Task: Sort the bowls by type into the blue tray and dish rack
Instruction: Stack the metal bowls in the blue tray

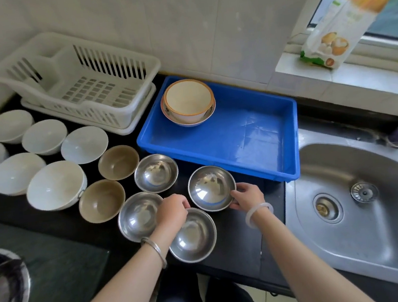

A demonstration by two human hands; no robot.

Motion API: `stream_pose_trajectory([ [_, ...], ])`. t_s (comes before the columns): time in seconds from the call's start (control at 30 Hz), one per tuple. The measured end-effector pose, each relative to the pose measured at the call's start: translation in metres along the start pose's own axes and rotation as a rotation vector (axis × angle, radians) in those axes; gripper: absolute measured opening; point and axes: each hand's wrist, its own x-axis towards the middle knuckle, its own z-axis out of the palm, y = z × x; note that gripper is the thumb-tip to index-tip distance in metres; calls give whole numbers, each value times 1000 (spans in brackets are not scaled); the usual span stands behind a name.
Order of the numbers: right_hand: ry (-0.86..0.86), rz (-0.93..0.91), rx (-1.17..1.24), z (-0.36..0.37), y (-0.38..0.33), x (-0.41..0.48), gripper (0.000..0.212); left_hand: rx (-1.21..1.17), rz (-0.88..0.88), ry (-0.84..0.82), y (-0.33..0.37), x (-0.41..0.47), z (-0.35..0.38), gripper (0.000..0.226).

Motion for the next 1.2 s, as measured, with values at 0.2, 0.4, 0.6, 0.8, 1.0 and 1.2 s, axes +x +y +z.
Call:
stream_pose_trajectory([
  [0.2, 19, 6, 75, -21, 12, -3, 35, -112, 48, -65, 2, -4, -22, 7],
  [0.4, -73, 44, 179, -24, 16, -11, 33, -345, 76, -26, 22, 0, -45, 20],
  [0.6, -85, 77, 288, -27, 17, -18, 22, -429, 52, 87, 42, 12, -28, 15],
  [0.8, -35, 17, 221, -30, 17, -16, 19, -370, 50, 119, 49, 19, -7, 8],
  [1.0, -16, -11, 172, -22, 24, -13, 29, -329, 90, 148, 44, 22, 3, 15],
  [1.2, 14, 13, 196, -15, 26, -12, 29, -324, 52, 98, 27, 30, 9, 34],
])
